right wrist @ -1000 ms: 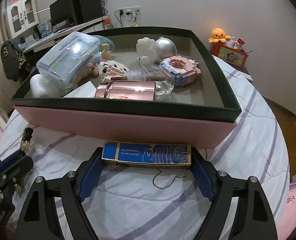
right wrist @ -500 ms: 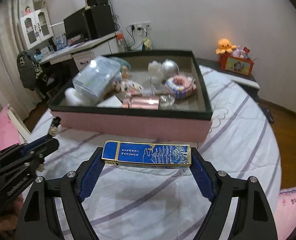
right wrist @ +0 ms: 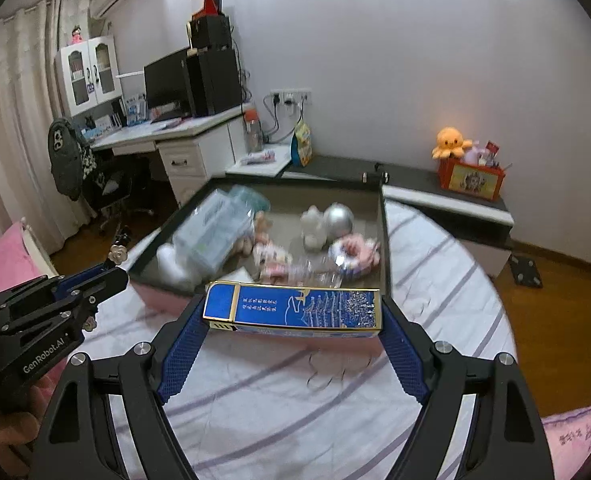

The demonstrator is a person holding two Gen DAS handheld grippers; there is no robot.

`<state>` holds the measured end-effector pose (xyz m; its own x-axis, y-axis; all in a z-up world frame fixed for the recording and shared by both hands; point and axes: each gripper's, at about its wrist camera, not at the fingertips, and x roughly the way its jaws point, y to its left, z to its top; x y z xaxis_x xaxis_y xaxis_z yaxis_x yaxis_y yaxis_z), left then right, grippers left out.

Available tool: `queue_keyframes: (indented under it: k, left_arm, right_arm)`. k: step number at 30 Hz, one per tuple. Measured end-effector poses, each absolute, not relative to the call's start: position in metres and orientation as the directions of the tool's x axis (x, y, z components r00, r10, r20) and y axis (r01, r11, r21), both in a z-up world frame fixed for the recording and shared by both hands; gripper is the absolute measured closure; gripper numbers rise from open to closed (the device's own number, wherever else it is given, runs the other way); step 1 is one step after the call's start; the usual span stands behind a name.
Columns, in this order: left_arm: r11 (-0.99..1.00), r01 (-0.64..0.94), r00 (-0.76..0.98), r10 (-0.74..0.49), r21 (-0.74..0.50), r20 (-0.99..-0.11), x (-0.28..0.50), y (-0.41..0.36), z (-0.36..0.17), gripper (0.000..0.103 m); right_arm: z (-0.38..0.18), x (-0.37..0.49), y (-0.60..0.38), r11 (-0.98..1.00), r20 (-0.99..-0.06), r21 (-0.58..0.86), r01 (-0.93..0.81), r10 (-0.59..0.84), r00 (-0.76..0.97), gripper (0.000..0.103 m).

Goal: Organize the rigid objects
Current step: 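Lower the blue box and hair clip into the tray and open both tools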

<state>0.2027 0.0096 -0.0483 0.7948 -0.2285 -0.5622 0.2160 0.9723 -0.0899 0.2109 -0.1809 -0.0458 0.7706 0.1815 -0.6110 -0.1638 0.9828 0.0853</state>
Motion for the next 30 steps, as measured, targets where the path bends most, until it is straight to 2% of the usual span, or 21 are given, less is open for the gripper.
queue_keyframes:
  k: [9,15,30]
  left_arm:
    - [0.963,0.246,0.825,-0.267,-0.109,-0.498,0.247,0.003,-0.007,0.084]
    - [0.953,0.265,0.800,-0.301,-0.144,-0.519,0.281,-0.009,-0.012,0.084]
    - [0.953,0.264,0.747,-0.298,-0.146,-0.595,0.336,-0.036,-0.049,0.084]
  right_arm:
    - [-0.011,0.251,-0.197,0.986,-0.564,0.068,-0.151,0.163,0.809,0.020]
    - [-0.020,0.285,-0.203,0.983,-0.590,0.098,-0.155,0.183,0.786,0.020]
    - [-0.063,0.343,-0.207,0.977,-0.669,0.141,-0.162,0.215,0.712,0.020]
